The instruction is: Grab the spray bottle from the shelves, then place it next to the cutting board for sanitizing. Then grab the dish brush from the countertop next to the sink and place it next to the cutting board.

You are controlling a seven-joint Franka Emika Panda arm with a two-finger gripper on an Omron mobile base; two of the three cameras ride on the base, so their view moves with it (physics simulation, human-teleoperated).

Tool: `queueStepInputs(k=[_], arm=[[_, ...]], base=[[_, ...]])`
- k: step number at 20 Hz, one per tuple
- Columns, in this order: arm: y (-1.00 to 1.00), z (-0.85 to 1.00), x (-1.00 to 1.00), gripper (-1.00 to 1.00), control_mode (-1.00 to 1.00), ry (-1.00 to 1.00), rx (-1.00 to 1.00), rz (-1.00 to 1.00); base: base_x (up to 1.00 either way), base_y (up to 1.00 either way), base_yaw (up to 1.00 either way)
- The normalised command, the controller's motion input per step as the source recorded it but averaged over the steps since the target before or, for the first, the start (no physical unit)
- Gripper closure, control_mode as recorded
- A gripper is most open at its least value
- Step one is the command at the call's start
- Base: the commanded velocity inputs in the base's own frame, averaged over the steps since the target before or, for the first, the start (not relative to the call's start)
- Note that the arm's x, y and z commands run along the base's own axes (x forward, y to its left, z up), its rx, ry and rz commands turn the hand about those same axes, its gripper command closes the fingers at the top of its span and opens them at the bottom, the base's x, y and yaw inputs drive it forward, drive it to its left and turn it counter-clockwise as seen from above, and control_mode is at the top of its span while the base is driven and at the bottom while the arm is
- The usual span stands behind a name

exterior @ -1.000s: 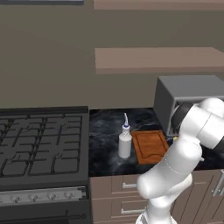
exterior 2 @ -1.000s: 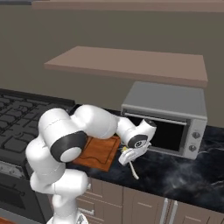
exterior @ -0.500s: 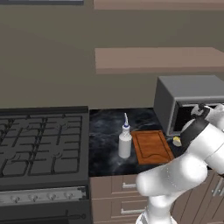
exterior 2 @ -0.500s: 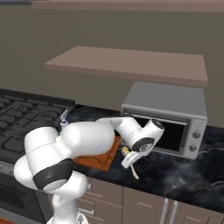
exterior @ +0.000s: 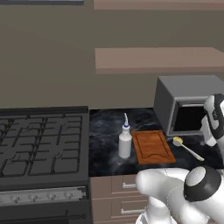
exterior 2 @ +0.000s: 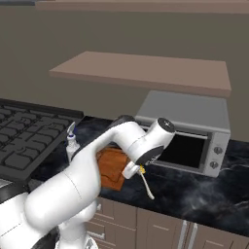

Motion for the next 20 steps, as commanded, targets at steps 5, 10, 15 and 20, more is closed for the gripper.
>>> queueStepInputs(k=[5, 10, 15, 20], arm=[[0.73, 1.00, 0.00, -1.00, -1.00, -0.19, 0.00, 0.05], [0.62, 1.00, 0.00, -1.00, -1.00, -0.16, 0.00, 0.05], [0.35, 1.00, -0.04, -1.00, -1.00, -0.04, 0.02, 0.06], [0.10, 0.97, -0.23, -1.00, -1.00, -0.07, 0.02, 0.02]], base=[[0.00, 0.00, 0.00], [0.00, 0.00, 0.00], [0.00, 0.00, 0.00], [0.00, 0.00, 0.00]])
